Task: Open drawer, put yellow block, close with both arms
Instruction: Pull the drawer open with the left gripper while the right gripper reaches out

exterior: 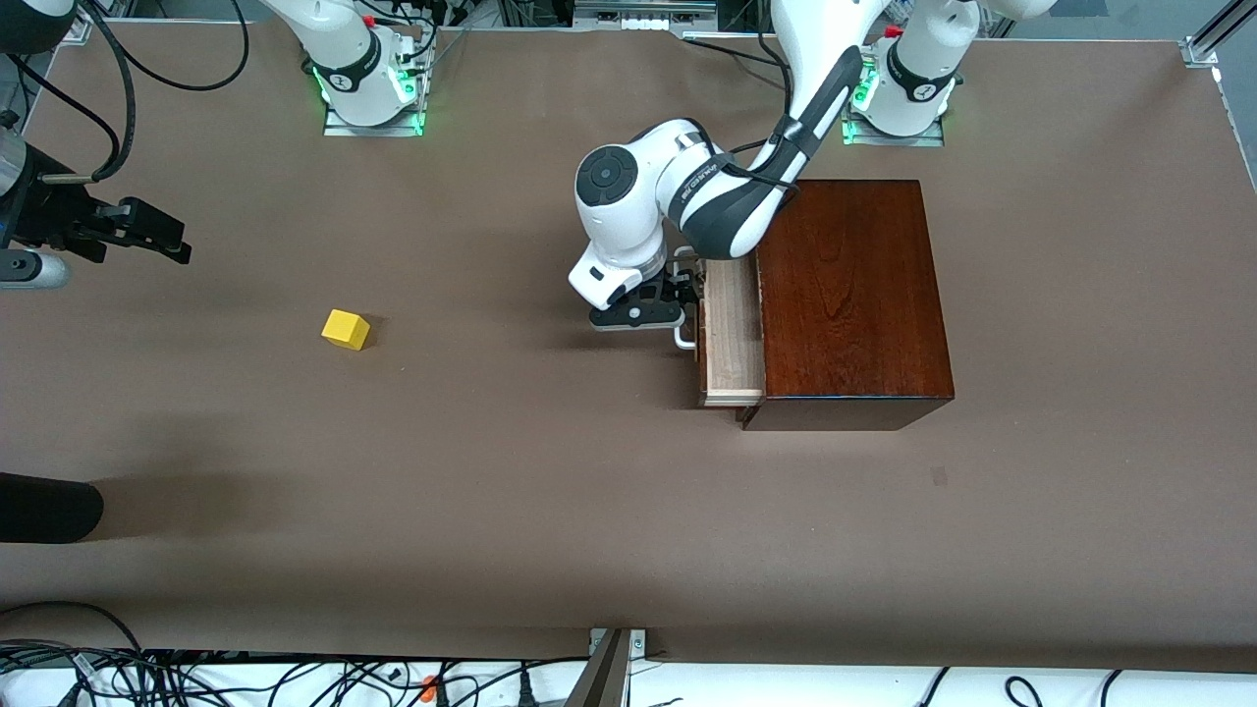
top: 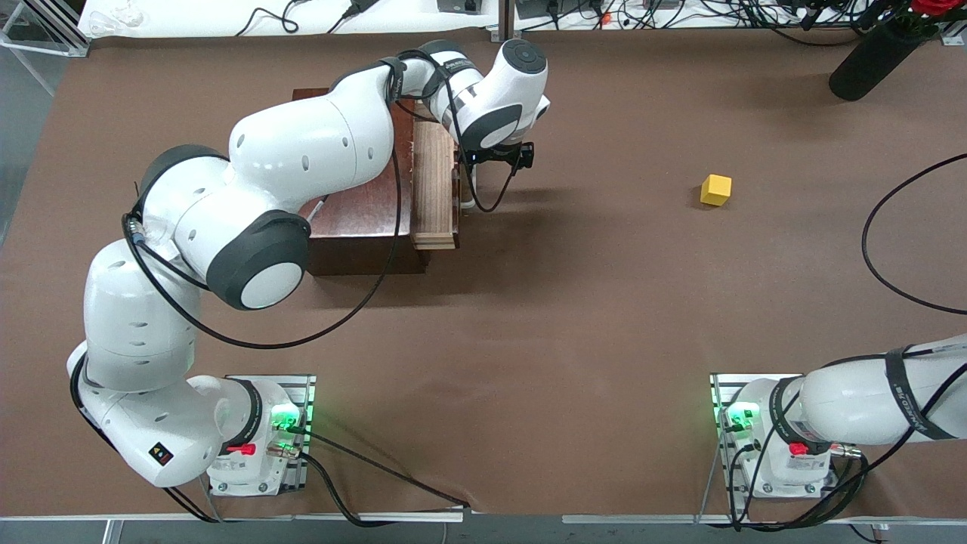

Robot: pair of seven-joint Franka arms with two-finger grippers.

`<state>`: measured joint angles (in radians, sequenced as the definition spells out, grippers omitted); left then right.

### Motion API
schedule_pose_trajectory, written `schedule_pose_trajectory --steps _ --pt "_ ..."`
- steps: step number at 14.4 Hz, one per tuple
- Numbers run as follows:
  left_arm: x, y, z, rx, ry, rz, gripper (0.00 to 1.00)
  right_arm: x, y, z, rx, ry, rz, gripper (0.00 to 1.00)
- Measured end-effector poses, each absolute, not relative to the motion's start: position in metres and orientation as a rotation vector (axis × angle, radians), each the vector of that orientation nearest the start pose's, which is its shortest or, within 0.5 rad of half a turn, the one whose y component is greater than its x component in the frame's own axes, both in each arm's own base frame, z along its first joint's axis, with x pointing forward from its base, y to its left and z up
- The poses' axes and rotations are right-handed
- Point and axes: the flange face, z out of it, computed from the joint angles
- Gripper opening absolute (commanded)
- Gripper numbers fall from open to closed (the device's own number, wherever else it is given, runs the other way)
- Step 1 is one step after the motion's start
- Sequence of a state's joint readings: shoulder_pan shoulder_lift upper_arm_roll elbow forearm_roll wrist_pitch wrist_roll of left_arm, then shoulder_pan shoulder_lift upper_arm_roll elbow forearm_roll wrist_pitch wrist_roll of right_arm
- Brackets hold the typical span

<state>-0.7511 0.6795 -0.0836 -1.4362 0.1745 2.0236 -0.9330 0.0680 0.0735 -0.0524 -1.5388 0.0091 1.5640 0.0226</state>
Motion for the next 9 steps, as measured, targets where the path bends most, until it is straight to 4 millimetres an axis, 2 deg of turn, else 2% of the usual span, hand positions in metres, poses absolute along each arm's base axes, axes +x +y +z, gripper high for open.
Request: schedule_pose_trajectory --steps 4,7,9 --pt "0.496 -0.522 0.286 -3.018 -0.067 -0.045 1.0 0.581 0.013 0.585 -3.137 0.008 0.108 1.0" --pt "0.496 -0.522 0.286 -3.016 -0.068 -0.044 1.0 0.59 0.022 0.564 -3.137 0.004 0.152 1.0" --pt "0.496 -0.523 0.287 -3.011 -0.07 -0.038 1.0 0.601 0.033 0.545 -3.138 0.112 0.159 1.0"
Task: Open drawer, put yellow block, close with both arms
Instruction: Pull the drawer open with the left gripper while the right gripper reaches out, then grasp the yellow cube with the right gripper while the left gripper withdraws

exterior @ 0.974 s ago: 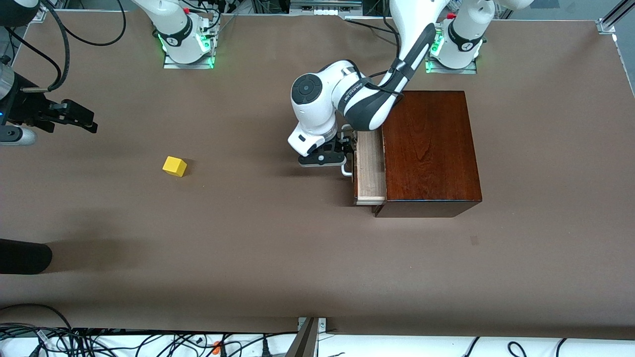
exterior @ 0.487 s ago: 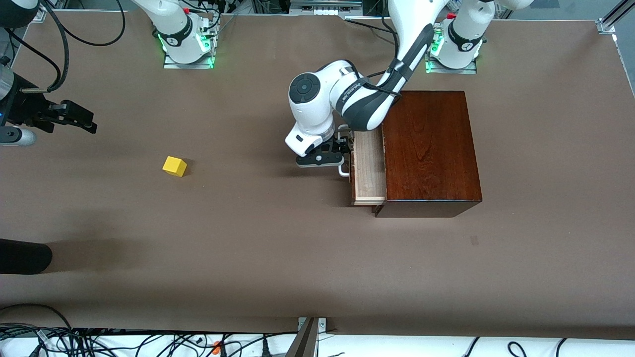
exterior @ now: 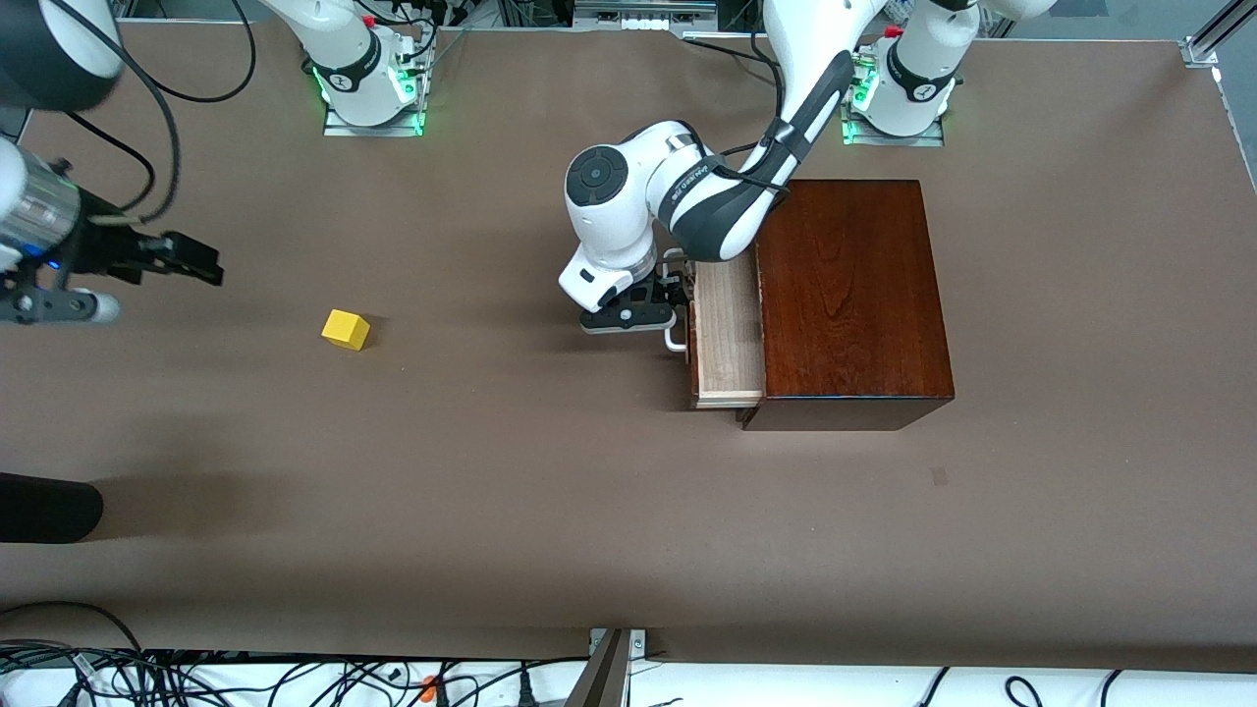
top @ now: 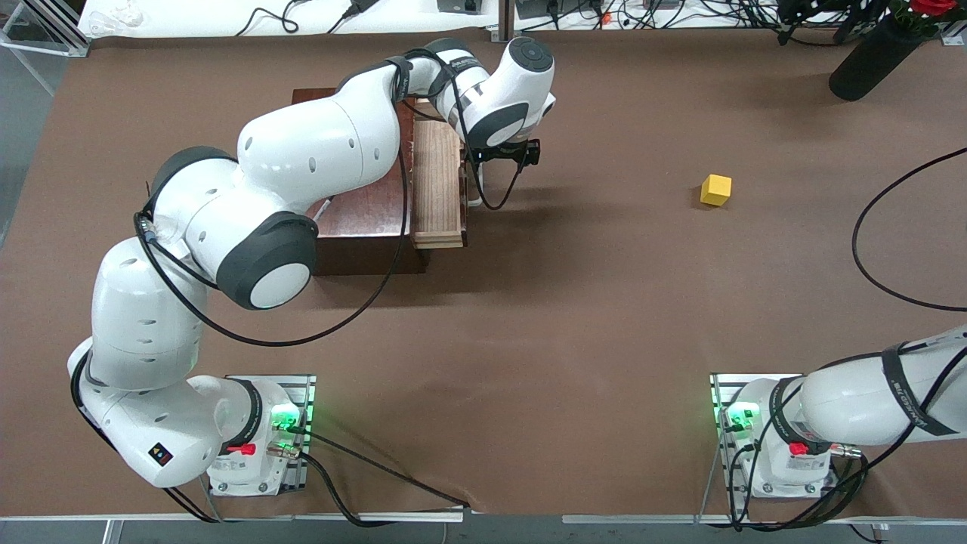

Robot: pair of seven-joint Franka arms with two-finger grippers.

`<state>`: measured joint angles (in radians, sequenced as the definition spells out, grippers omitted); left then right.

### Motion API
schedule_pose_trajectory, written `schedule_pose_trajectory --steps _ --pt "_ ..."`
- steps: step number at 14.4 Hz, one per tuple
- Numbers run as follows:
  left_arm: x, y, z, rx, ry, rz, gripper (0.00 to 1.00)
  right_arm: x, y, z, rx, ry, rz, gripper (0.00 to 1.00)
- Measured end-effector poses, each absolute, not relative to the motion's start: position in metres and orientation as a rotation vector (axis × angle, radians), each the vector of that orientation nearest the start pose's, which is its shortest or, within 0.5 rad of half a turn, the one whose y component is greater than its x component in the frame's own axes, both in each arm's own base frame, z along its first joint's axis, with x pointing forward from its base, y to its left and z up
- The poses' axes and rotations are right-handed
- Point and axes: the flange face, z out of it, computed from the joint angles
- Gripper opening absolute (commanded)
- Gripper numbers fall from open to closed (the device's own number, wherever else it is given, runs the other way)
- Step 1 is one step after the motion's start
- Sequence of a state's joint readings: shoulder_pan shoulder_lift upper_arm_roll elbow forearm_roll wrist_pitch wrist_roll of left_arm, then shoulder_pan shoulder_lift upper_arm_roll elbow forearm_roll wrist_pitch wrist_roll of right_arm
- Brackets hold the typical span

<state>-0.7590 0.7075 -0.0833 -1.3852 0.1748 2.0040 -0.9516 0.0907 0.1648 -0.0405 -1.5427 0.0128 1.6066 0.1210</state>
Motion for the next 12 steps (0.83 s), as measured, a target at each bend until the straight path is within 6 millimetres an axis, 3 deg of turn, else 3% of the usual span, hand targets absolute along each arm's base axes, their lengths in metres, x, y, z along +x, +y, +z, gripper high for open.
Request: schedule_pose_trajectory --steps 4,6,8,12 --pt "0.494 -0.526 0.293 -3.0 -0.069 -0.017 1.0 0.618 0.081 0.514 -3.135 0.215 0.123 1.0" --pt "0.492 -0.527 0.298 -3.002 -0.064 0.014 1.0 0.621 0.093 0.505 -3.137 0.208 0.116 1.0" --pt "0.49 -0.529 0.317 -3.007 -0.051 0.031 1.0 0.621 0.088 0.48 -3.137 0.222 0.116 1.0" --pt "0.493 -0.517 0.352 -2.994 -0.003 0.049 1.0 0.599 0.071 0.39 -3.135 0.262 0.082 1.0"
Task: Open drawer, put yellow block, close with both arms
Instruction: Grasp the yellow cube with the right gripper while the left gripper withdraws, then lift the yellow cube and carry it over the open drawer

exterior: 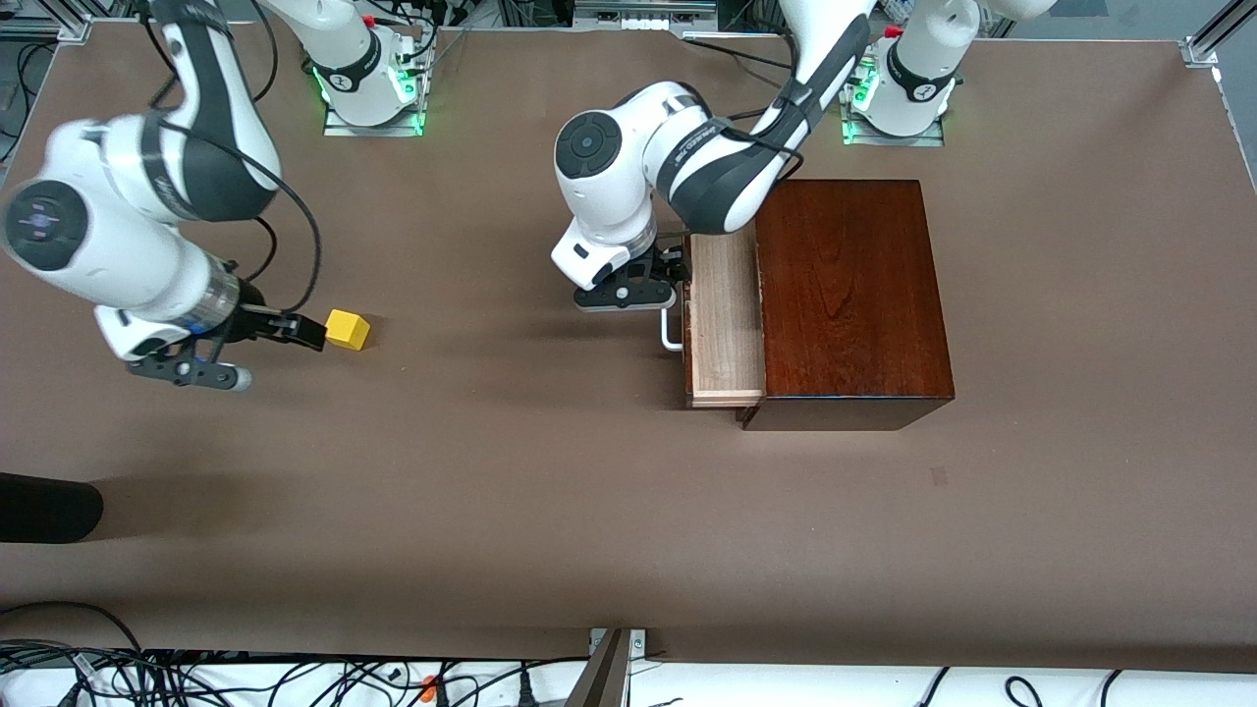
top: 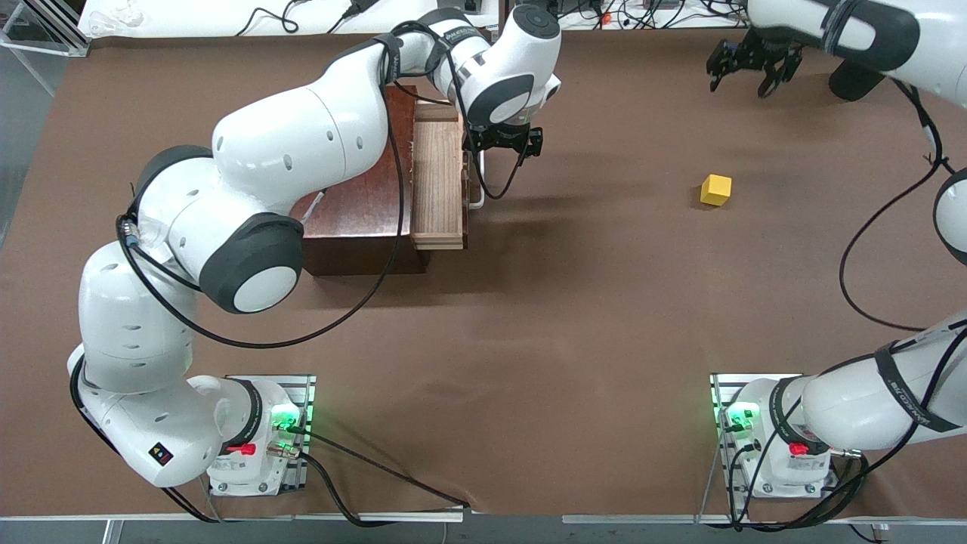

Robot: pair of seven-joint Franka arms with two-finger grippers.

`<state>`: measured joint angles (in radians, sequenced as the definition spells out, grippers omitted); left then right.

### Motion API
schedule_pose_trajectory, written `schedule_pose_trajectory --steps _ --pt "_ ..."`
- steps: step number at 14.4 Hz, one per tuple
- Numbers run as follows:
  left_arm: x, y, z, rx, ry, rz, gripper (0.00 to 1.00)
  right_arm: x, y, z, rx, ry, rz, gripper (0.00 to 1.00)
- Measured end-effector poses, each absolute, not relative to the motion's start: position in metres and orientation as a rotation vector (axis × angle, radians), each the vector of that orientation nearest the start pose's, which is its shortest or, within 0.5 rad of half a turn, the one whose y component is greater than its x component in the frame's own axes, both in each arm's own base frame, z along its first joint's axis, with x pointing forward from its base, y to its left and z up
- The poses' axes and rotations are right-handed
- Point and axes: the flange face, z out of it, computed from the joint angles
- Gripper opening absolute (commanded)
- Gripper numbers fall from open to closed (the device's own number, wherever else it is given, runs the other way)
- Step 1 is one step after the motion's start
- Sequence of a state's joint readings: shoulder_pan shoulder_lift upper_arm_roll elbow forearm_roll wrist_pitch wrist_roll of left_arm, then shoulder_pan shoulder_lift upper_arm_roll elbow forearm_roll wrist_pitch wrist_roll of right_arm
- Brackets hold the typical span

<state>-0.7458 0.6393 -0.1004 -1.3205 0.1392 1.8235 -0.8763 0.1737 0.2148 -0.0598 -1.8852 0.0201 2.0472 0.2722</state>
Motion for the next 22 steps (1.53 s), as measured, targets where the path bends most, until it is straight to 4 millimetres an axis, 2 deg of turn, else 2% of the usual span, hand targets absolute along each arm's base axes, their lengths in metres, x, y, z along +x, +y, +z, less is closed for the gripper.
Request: schedule_pose_trajectory --steps 2,4,6,10,12,14,17,18,19,20,21,22 --pt "0.513 -0.493 0.383 -2.99 0.039 0.062 1.0 0.579 0.066 0.345 -3.131 0.272 0.042 1.0" --pt "0.538 -0.45 0.427 -2.986 0.091 0.081 1.0 0.557 0.062 0.303 -3.128 0.276 -0.002 1.0" --pt "0.561 -0.395 0.473 -2.985 0.151 0.096 1.0 0.541 0.057 0.276 -3.13 0.284 0.005 1.0" --pt "0.603 -0.268 0.537 -3.0 0.246 0.105 1.0 0.537 0.051 0.257 -3.136 0.3 0.026 1.0" --pt "0.612 -0.213 0.564 -3.048 0.264 0.103 1.0 0.536 0.049 0.246 -3.139 0.306 0.035 1.0" --pt "0.61 -0.169 0.582 -3.091 0.262 0.152 1.0 0.536 0.048 0.23 -3.143 0.307 0.038 1.0" --pt "0.605 -0.126 0.595 -3.118 0.202 0.166 1.0 0.533 0.047 0.207 -3.151 0.307 0.078 1.0" --pt "0.604 -0.112 0.596 -3.122 0.167 0.147 1.0 0.532 0.047 0.201 -3.154 0.307 0.095 0.94" --pt "0.601 -0.1 0.596 -3.126 0.136 0.114 1.0 0.53 0.047 0.196 -3.156 0.308 0.111 0.73" --pt "0.595 -0.091 0.595 -3.127 0.115 0.088 1.0 0.529 0.047 0.191 -3.158 0.308 0.127 0.42" --pt "0.587 -0.086 0.591 -3.126 0.104 0.071 1.0 0.527 0.046 0.186 -3.16 0.308 0.146 0.15" --pt "0.579 -0.085 0.588 -3.124 0.101 0.053 1.0 0.526 0.046 0.184 -3.162 0.308 0.165 0.01"
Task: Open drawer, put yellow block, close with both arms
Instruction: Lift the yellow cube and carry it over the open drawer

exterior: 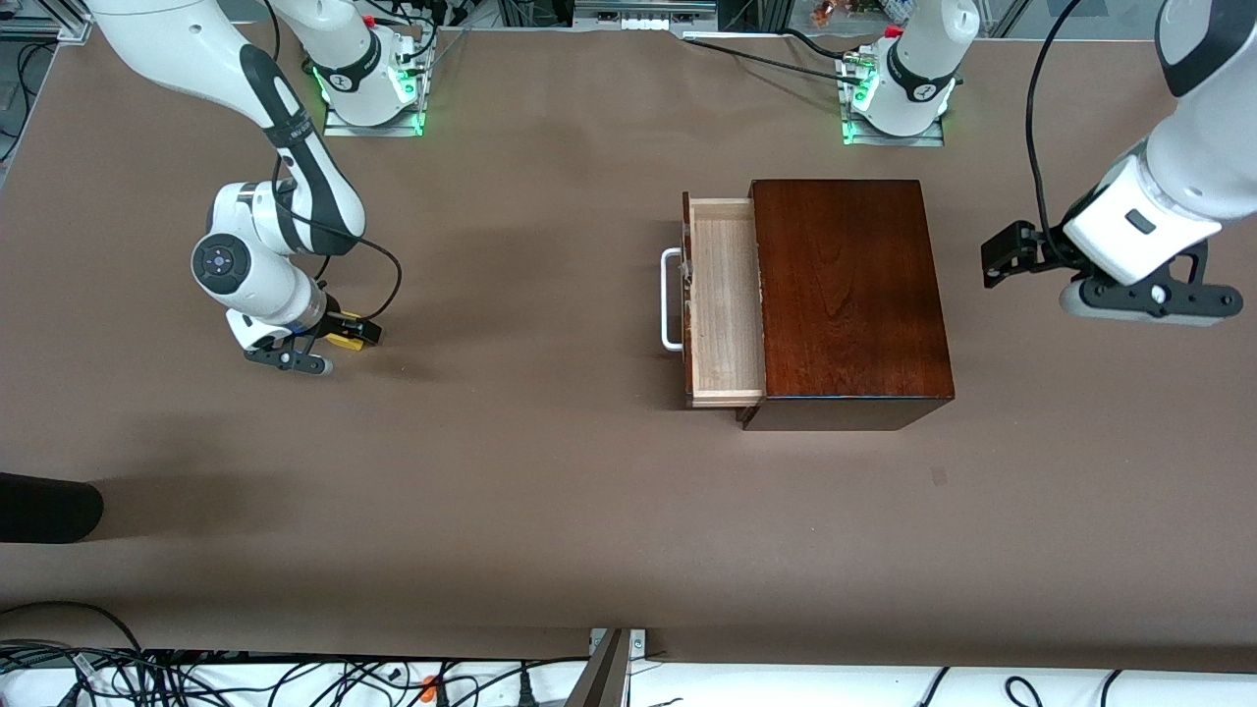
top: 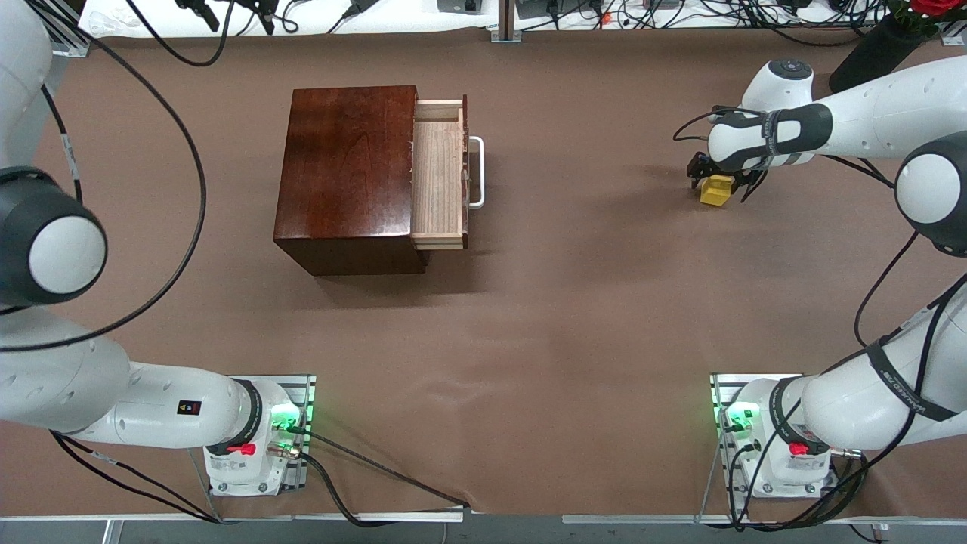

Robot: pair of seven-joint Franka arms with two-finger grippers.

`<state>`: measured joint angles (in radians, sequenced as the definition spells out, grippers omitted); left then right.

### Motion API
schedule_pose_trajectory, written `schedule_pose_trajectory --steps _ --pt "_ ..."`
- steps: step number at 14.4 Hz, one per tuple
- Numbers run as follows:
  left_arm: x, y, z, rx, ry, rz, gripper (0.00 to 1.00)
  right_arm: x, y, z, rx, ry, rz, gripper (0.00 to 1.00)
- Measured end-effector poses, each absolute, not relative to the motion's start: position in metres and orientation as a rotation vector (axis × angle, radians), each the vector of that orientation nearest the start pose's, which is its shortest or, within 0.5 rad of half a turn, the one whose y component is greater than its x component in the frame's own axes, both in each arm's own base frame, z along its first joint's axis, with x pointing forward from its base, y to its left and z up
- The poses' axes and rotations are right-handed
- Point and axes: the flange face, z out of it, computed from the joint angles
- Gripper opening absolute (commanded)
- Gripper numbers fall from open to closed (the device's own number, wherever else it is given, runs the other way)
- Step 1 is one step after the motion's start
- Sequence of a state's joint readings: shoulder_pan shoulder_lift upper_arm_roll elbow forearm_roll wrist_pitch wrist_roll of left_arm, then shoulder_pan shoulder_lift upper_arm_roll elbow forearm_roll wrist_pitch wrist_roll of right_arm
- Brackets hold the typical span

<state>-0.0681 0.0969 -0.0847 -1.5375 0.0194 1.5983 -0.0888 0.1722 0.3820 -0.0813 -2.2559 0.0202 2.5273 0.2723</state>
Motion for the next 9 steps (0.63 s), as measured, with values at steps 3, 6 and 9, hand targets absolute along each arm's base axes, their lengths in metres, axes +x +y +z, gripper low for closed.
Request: schedule_pose_trajectory --steps 3,6,9 --pt "0.561 -0.08 0.577 -3.119 0.091 0.047 1.0 0.532 0.047 0.194 -3.161 0.308 0.189 0.0" --pt "0.559 -0.072 0.577 -3.118 0.069 0.057 1.0 0.559 0.052 0.259 -3.157 0.304 0.246 0.0" --pt "0.559 -0.07 0.577 -3.118 0.065 0.058 1.0 0.586 0.06 0.364 -3.151 0.287 0.295 0.0"
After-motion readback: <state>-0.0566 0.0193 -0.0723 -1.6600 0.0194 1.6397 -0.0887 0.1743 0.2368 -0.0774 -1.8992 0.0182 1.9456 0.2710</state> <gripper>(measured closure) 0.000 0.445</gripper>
